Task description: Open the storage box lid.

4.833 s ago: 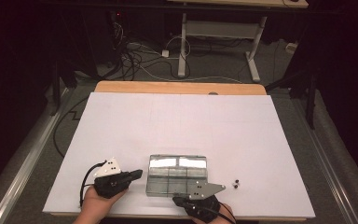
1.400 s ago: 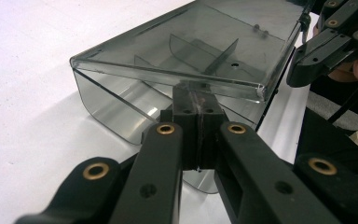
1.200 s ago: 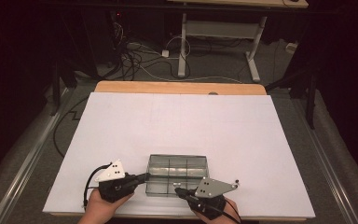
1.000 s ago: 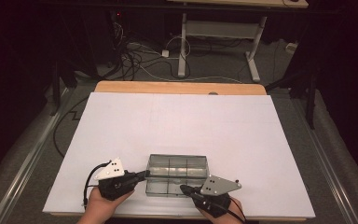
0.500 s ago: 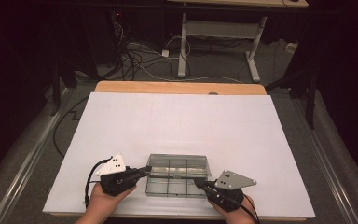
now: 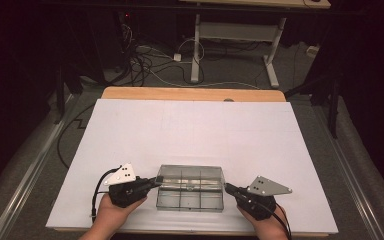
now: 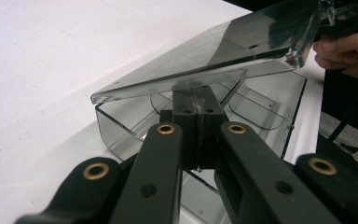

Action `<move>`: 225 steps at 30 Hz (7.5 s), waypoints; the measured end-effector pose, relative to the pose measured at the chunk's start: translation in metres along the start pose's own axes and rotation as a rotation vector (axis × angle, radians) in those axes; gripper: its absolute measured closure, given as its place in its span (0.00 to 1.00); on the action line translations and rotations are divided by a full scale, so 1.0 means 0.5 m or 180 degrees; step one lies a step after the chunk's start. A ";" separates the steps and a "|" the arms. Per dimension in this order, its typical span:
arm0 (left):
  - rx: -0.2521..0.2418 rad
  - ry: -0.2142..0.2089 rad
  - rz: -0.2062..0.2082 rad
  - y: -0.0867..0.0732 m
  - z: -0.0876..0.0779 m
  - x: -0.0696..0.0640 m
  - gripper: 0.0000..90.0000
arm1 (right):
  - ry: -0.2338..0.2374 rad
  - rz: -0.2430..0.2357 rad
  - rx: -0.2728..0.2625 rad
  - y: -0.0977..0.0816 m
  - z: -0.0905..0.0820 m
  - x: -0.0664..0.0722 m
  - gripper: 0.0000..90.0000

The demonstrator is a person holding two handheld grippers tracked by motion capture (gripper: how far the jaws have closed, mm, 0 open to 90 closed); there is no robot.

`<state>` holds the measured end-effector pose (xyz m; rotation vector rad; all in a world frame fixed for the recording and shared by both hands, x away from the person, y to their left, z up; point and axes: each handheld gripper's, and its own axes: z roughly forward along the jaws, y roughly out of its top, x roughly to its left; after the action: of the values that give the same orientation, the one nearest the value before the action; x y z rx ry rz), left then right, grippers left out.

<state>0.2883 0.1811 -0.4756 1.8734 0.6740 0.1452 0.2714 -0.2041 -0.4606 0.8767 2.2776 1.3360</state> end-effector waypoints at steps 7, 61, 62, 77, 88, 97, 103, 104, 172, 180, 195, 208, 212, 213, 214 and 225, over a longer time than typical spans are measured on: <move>0.0019 -0.0001 0.0004 0.000 0.003 0.002 0.97 | -0.0113 0.0027 -0.0028 0.009 0.007 -0.034 1.00; -0.0074 0.0047 -0.0046 0.030 0.068 0.056 0.97 | -0.0065 0.0035 -0.0290 0.076 0.095 -0.086 1.00; -0.0075 0.0047 -0.0050 0.031 0.068 0.057 0.97 | -0.0065 0.0028 -0.0291 0.076 0.095 -0.087 1.00; -0.0076 0.0099 -0.0109 0.029 0.079 0.068 0.97 | -0.0068 0.0054 -0.0326 0.081 0.110 -0.100 1.00; -0.0047 0.0154 -0.0122 0.024 0.071 0.071 0.97 | -0.0077 0.0073 -0.0347 0.085 0.122 -0.109 1.00; -0.0079 0.0171 -0.0176 0.024 0.079 0.079 0.97 | -0.0065 0.0096 -0.0360 0.085 0.129 -0.114 1.00; -0.0079 0.0167 -0.0214 0.023 0.081 0.082 0.97 | -0.0075 0.0113 -0.0367 0.085 0.131 -0.121 1.00; -0.0075 0.0166 -0.0215 0.023 0.080 0.081 0.97 | -0.0080 0.0111 -0.0371 0.085 0.132 -0.122 1.00; 0.0282 0.0731 -0.0543 0.051 0.134 0.195 0.97 | -0.0410 0.0531 0.0294 0.075 0.208 -0.181 1.00; 0.0342 0.0778 -0.0557 0.050 0.132 0.196 0.97 | -0.0419 0.0569 0.0402 0.072 0.211 -0.185 1.00; 0.0153 0.0628 -0.0284 0.017 0.041 0.137 0.93 | -0.0354 0.0223 0.0151 0.079 0.125 -0.124 0.93; 0.0317 0.0666 -0.0079 -0.021 0.015 0.105 0.56 | -0.0339 0.0279 0.0118 0.026 0.071 -0.114 0.52; 0.0328 0.0652 -0.0052 -0.026 0.007 0.100 0.45 | -0.0371 0.0228 0.0147 0.015 0.062 -0.119 0.40; 0.0320 0.0672 -0.0055 -0.027 0.004 0.099 0.41 | -0.0378 0.0236 0.0139 0.014 0.060 -0.121 0.37; 0.0309 0.0682 -0.0070 -0.029 0.001 0.100 0.37 | -0.0377 0.0240 0.0117 0.013 0.058 -0.122 0.34; 0.0270 0.0652 -0.0066 -0.039 -0.018 0.098 0.00 | -0.0473 0.0353 0.0118 0.003 0.033 -0.132 0.02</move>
<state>0.3181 0.2187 -0.4997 1.9487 0.8506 0.3024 0.3306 -0.2369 -0.4675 1.0914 2.1739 1.2328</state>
